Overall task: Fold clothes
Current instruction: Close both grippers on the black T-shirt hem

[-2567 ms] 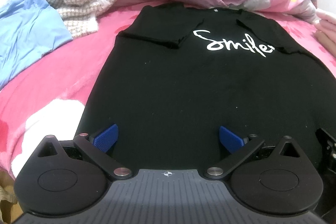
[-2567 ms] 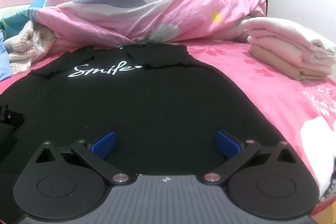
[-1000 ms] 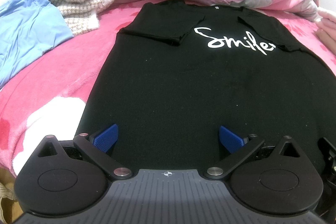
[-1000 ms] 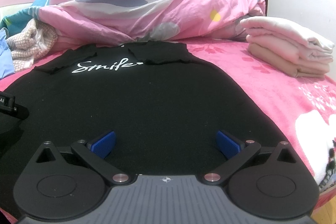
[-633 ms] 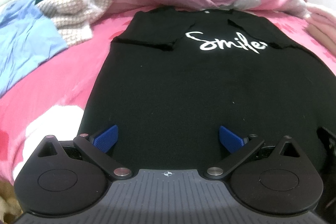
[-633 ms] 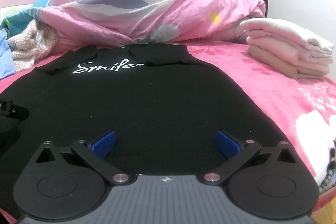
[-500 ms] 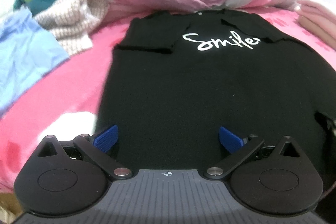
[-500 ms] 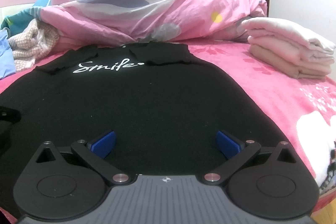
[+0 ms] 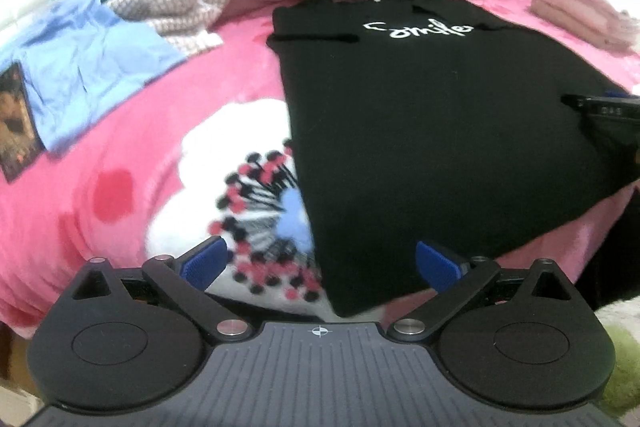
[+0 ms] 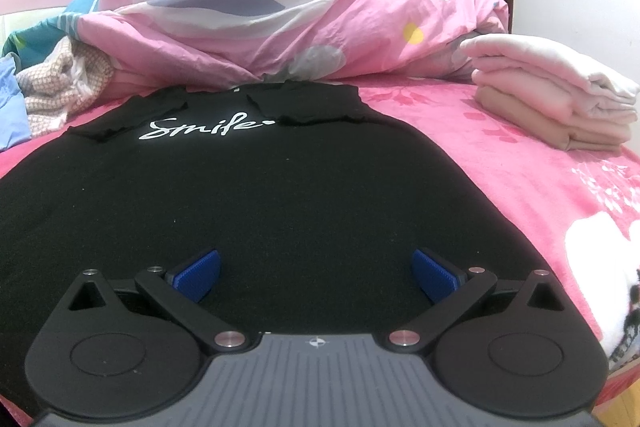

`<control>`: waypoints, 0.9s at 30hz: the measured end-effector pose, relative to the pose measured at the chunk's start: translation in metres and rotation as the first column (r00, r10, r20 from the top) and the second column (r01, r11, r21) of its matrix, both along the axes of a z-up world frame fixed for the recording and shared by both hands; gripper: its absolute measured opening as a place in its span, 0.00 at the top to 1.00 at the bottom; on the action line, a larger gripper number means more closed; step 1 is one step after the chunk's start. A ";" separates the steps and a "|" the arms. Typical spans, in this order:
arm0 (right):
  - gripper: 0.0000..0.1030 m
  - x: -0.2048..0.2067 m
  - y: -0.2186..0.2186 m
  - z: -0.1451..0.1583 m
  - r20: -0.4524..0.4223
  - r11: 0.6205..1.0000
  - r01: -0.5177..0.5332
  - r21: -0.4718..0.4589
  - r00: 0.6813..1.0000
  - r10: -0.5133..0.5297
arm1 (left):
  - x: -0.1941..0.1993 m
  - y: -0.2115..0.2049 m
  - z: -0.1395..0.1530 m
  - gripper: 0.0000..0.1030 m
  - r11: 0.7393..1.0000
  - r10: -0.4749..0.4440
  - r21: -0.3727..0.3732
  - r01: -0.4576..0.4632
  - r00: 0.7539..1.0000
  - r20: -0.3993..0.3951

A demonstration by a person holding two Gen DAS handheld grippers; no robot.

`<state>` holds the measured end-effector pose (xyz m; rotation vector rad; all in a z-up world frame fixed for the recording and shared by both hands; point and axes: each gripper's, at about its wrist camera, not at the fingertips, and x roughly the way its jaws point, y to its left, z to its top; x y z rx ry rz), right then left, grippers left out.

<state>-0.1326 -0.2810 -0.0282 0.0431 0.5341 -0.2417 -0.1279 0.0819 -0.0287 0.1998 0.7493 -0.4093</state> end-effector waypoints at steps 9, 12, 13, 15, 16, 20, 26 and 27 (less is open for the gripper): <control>0.00 0.002 0.001 0.003 -0.024 1.000 0.004 0.002 1.000 -0.004 | 0.005 0.015 -0.032 0.48 0.992 -0.003 -0.129 -0.012 0.994 -0.113; 0.00 0.003 0.002 0.002 -0.030 1.000 0.006 0.001 1.000 -0.006 | 0.009 0.026 -0.036 0.51 0.981 -0.005 -0.194 -0.022 0.990 -0.139; 0.00 0.003 0.002 0.003 -0.031 1.000 0.007 0.001 0.999 -0.007 | 0.011 0.029 -0.037 0.54 0.977 -0.010 -0.214 -0.023 0.989 -0.150; 0.00 0.004 0.002 0.002 -0.034 1.000 0.009 0.000 0.999 -0.009 | 0.013 0.035 -0.039 0.61 0.964 -0.014 -0.263 -0.033 0.984 -0.176; 0.00 0.004 0.002 0.002 -0.035 1.000 0.010 0.000 0.999 -0.010 | 0.014 0.038 -0.040 0.65 0.957 -0.016 -0.288 -0.039 0.982 -0.189; 0.00 0.006 0.002 0.002 -0.037 1.000 0.013 -0.002 0.999 -0.013 | 0.016 0.046 -0.042 0.67 0.930 -0.039 -0.365 -0.042 0.976 -0.213; 0.00 0.005 0.000 0.005 -0.041 1.000 -0.001 -0.001 0.999 0.001 | 0.016 0.045 -0.045 0.81 0.926 -0.065 -0.378 -0.021 0.975 -0.213; 0.00 0.003 -0.006 0.010 -0.035 1.000 -0.009 0.014 0.999 0.009 | 0.016 0.044 -0.044 0.81 0.929 -0.069 -0.370 -0.013 0.975 -0.209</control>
